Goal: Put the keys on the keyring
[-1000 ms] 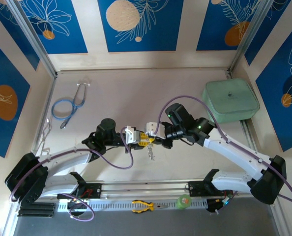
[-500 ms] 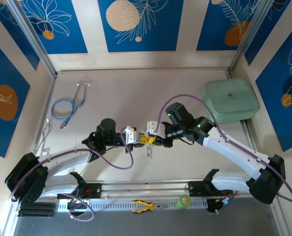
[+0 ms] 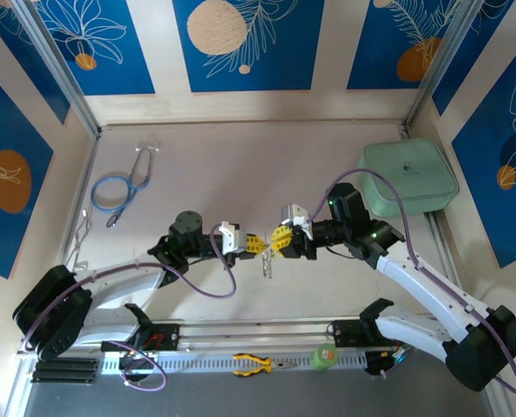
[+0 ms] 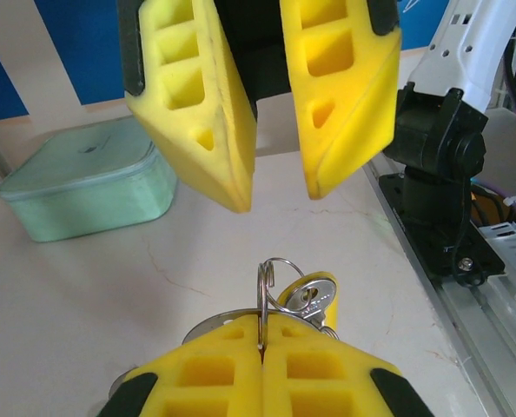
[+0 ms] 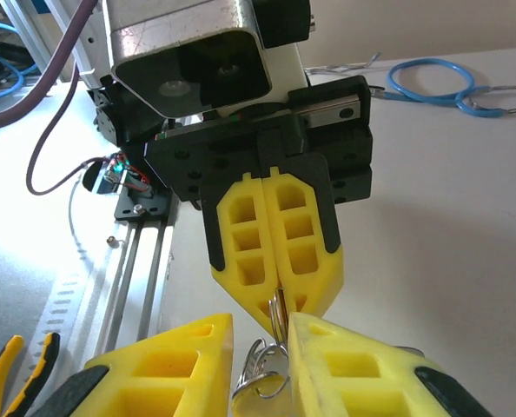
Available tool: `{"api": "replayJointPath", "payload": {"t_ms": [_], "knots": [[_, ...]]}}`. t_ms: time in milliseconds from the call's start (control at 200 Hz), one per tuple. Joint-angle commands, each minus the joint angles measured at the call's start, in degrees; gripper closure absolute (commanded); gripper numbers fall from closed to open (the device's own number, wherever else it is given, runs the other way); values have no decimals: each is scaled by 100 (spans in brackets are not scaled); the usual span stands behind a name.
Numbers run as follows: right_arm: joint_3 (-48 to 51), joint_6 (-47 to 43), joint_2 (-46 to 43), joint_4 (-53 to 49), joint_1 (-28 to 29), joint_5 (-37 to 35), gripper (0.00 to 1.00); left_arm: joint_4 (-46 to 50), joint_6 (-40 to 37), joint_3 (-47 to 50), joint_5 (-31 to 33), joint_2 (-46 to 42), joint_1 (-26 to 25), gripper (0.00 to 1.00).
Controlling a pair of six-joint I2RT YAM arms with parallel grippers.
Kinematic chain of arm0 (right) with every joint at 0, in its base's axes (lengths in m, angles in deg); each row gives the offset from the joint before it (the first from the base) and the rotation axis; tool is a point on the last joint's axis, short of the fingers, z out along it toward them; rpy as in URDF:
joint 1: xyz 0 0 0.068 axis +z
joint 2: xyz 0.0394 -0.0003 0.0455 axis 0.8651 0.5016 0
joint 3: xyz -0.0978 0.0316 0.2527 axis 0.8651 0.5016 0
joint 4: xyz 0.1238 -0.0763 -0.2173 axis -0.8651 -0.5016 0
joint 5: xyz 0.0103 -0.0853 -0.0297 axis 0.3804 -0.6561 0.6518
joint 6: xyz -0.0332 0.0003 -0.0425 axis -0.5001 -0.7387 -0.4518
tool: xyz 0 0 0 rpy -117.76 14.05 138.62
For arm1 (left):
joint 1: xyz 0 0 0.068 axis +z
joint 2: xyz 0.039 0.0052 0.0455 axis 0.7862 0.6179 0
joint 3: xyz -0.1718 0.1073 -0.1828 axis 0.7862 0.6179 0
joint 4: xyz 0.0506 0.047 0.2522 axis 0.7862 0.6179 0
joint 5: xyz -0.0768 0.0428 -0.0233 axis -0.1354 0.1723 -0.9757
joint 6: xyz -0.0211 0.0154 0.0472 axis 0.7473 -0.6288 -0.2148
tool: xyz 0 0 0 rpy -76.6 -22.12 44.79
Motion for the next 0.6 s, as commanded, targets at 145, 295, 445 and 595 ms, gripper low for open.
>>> {"api": "replayJointPath", "payload": {"t_ms": [145,295,445,595], "knots": [[3,-32,300,-51,225,-282,76,-397,146,15,-233,10,-41,100],[-2,-62,364,-1,272,-299,80,-415,156,28,-234,-6,-33,100],[-23,-73,375,31,285,-314,98,-446,176,44,-222,-28,-33,100],[-236,-300,388,-336,353,-645,100,-140,35,51,124,-164,-34,74]]}}
